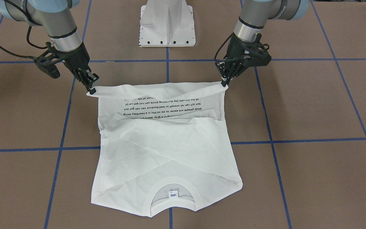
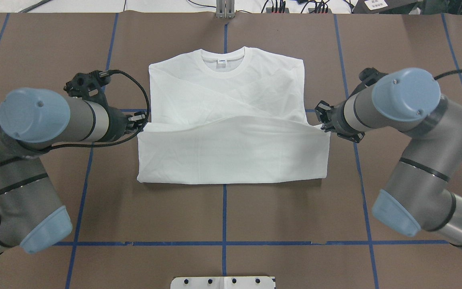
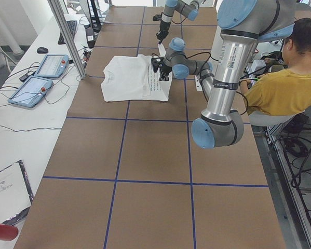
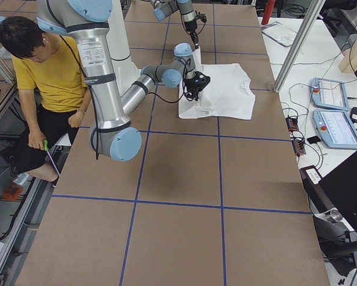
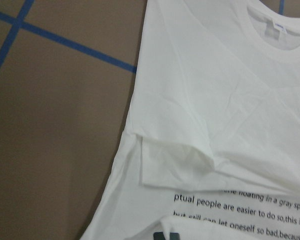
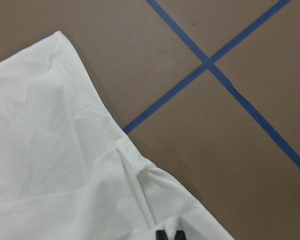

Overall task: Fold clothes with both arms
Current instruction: 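Lift the hem with both grippers and fold it toward the collar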

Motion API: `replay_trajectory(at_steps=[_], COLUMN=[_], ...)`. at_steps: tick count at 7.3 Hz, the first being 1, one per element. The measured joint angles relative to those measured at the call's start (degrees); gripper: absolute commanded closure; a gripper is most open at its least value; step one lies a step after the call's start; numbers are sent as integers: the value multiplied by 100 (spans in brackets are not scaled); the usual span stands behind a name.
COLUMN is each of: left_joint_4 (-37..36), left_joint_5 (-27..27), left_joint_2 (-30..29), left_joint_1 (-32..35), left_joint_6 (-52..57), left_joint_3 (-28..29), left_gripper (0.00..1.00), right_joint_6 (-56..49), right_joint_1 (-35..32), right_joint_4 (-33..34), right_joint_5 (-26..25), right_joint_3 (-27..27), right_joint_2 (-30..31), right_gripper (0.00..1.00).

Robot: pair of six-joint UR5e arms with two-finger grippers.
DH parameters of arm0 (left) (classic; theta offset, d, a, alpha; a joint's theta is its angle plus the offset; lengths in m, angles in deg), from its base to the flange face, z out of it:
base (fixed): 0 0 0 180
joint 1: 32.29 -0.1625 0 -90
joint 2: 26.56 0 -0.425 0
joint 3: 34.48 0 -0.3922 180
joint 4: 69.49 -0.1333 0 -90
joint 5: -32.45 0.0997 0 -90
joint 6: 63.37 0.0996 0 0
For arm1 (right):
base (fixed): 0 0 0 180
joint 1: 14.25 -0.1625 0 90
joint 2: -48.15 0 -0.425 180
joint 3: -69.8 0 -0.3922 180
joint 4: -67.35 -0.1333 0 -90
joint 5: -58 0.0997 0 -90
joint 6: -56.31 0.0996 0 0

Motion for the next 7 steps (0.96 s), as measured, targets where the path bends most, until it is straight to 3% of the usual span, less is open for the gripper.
replay_trajectory(at_steps=[3,7], left_joint_4=[391,973], left_joint_5=[-14,0], left_joint_2=[-450,-1187], left_joint_1=[526,728], left_joint_6=[203,271], left_joint_3=[948,2269], left_gripper=[100,100], right_joint_6=[-690,-1127], right_joint_1=[-549,-737], right_joint_4=[137,-156], right_joint_5=[45,19], right_joint_3=[-1068,-2647], right_joint_2=[-844,-1770], right_gripper=[100,100])
